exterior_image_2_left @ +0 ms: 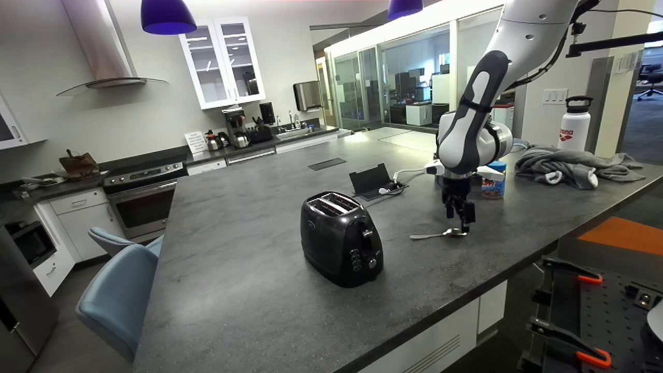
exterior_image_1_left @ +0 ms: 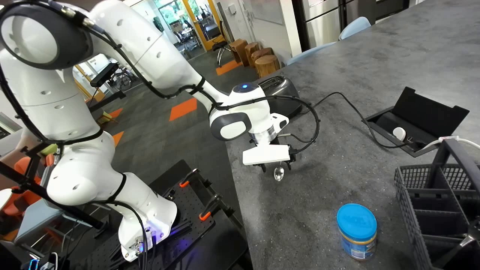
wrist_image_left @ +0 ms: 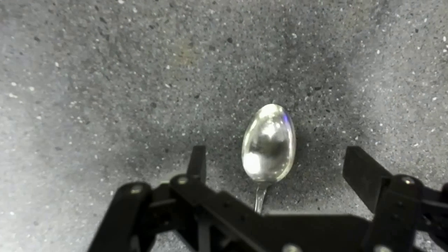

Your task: Pick up the spoon and place it in the utensil holder

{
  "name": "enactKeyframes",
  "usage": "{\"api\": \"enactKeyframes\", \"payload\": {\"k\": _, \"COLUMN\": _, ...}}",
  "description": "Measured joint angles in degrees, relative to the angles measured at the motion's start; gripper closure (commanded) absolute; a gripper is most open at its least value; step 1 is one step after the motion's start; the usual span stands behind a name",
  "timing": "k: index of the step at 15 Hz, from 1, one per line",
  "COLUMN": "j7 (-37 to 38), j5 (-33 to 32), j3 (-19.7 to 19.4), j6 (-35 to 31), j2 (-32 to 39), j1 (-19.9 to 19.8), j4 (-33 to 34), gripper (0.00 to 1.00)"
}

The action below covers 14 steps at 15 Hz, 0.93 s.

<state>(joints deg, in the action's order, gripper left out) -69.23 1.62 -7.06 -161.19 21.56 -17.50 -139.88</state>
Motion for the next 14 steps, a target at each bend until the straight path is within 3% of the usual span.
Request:
{"api": "enactKeyframes", "payload": {"k": 5, "j7": 4.59, "j5": -5.52, "j3": -0.46, "j6": -4.88, "j2": 2.47, "j1": 0.14, "j4": 0.00, "gripper": 0.00}}
{"api": "enactKeyframes", "payload": {"k": 7, "j7": 6.87, "j5": -7.49, "j3": -0.59, "j6": -6.84, "j2": 3.51, "j1": 0.14, "j4": 0.00, "gripper": 0.26}}
{"api": "enactKeyframes", "payload": {"k": 14, "j7": 11.85, "j5": -11.68, "j3": -1.15, "j6": -9.78, "j2": 4.71, "j1": 0.19, "j4": 0.18, "gripper": 0.80}}
